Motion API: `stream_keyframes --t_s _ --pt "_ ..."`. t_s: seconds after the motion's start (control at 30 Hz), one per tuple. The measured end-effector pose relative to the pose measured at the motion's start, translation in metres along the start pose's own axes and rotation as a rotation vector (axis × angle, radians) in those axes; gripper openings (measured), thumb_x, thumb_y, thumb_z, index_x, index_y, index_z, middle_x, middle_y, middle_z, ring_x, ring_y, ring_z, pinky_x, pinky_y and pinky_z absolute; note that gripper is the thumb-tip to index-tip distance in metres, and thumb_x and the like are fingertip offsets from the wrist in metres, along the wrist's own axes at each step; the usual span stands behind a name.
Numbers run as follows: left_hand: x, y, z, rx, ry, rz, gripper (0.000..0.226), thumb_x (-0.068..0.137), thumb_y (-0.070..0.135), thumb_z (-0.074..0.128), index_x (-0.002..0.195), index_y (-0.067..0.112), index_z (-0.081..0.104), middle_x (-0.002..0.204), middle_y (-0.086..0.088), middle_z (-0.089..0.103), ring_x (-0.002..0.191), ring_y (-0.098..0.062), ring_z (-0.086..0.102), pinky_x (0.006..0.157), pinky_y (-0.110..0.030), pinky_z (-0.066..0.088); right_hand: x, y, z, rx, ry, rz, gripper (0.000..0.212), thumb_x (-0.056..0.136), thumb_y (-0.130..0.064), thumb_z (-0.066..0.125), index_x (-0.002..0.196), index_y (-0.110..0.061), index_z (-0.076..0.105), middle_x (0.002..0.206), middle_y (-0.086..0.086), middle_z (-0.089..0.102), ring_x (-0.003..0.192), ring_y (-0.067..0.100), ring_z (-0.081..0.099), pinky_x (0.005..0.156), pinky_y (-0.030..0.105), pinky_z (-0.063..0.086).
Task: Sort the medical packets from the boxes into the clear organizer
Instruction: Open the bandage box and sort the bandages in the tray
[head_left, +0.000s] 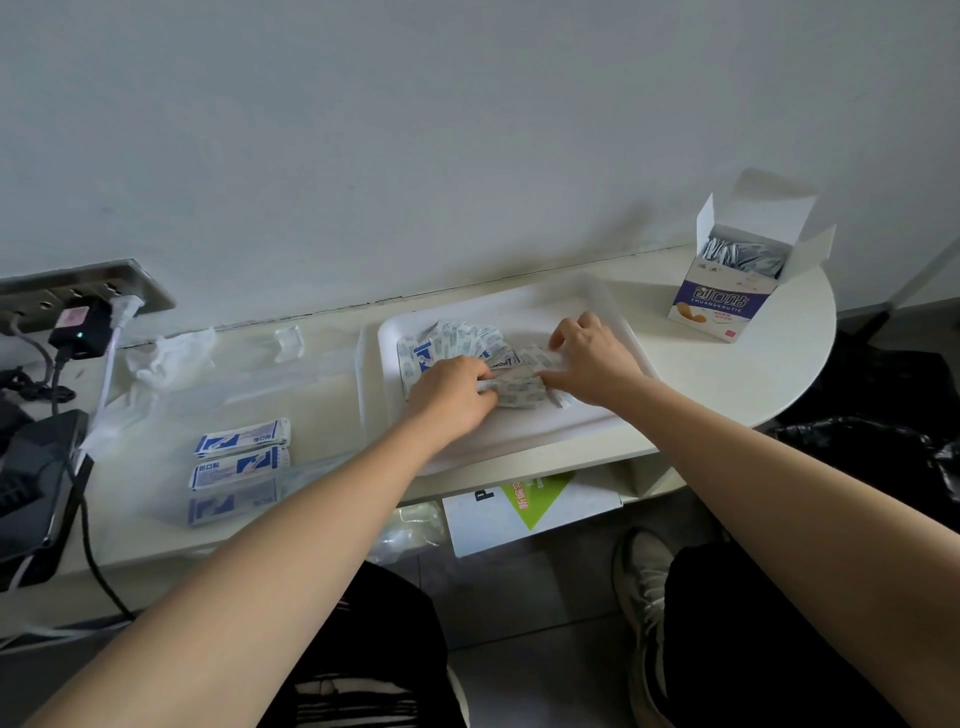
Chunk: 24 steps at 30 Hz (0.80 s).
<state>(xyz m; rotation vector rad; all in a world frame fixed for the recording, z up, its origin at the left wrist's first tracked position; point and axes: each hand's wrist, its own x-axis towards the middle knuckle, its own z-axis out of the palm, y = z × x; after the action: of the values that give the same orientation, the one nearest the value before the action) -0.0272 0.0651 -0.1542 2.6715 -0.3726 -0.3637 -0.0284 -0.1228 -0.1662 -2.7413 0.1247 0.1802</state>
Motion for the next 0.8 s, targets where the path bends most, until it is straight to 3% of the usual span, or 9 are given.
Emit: stream_keyframes --t_s 0.07,0.17,0.23,0.4,0.6,0.73,0.8 --pt "0.0 -0.002 -0.001 0.003 -0.012 -0.002 0.016 0.087 0.023 0.056 0.098 0.02 0.067 0.097 -0.006 0.067 0.093 -0.028 0.061 0.069 -0.028 0.044 0.0 -0.002 -0.001 0.007 -0.029 0.012 0.05 0.077 -0.042 0.074 0.115 -0.015 0.056 0.123 0.009 0.044 0.114 0.026 0.046 0.091 0.033 0.042" --pt "-0.001 -0.002 -0.003 0.012 -0.027 -0.002 0.019 0.09 0.026 0.056 0.104 0.021 0.068 0.1 -0.006 0.067 0.094 -0.028 0.061 0.072 -0.029 0.046 0.002 -0.006 0.0 0.046 -0.054 0.023 0.032 0.077 -0.03 0.074 0.104 -0.016 0.066 0.121 0.01 0.046 0.114 0.027 0.047 0.095 0.032 0.041" --pt "0.0 -0.001 -0.004 0.004 -0.038 0.001 0.02 0.09 0.025 0.056 0.106 0.021 0.068 0.1 -0.006 0.067 0.095 -0.028 0.061 0.072 -0.029 0.047 0.002 -0.008 -0.001 0.058 -0.051 0.03 0.027 0.076 -0.025 0.073 0.101 -0.016 0.068 0.117 0.01 0.049 0.11 0.027 0.05 0.091 0.029 0.041" --pt "0.001 -0.002 -0.006 -0.014 -0.071 -0.028 0.021 0.09 0.024 0.057 0.107 0.02 0.068 0.102 -0.007 0.068 0.095 -0.028 0.061 0.068 -0.025 0.04 0.002 -0.008 -0.005 0.072 -0.013 0.098 0.048 0.07 -0.023 0.082 0.109 -0.012 0.056 0.111 0.008 0.051 0.087 0.022 0.049 0.072 0.027 0.037" --pt "0.002 -0.002 -0.007 -0.035 -0.074 -0.051 0.021 0.09 0.026 0.058 0.107 0.022 0.068 0.104 -0.006 0.067 0.096 -0.027 0.062 0.069 -0.024 0.039 -0.001 -0.007 -0.009 0.113 -0.027 0.178 0.046 0.071 -0.012 0.08 0.11 -0.01 0.056 0.11 0.01 0.062 0.092 0.024 0.058 0.068 0.029 0.044" --pt "0.003 -0.002 -0.007 -0.039 -0.087 -0.054 0.019 0.089 0.024 0.058 0.104 0.022 0.068 0.101 -0.005 0.067 0.094 -0.026 0.061 0.068 -0.024 0.038 -0.003 -0.008 -0.008 0.256 -0.025 0.26 0.058 0.072 -0.005 0.076 0.122 -0.009 0.049 0.113 0.011 0.062 0.1 0.026 0.058 0.069 0.03 0.044" --pt "0.003 -0.002 -0.007 -0.035 -0.092 -0.054 0.017 0.089 0.024 0.058 0.102 0.022 0.069 0.098 -0.005 0.067 0.093 -0.026 0.061 0.066 -0.024 0.037 -0.005 -0.007 -0.01 0.294 -0.034 0.282 0.06 0.07 -0.006 0.078 0.124 -0.009 0.05 0.111 0.009 0.063 0.095 0.025 0.059 0.062 0.026 0.044"
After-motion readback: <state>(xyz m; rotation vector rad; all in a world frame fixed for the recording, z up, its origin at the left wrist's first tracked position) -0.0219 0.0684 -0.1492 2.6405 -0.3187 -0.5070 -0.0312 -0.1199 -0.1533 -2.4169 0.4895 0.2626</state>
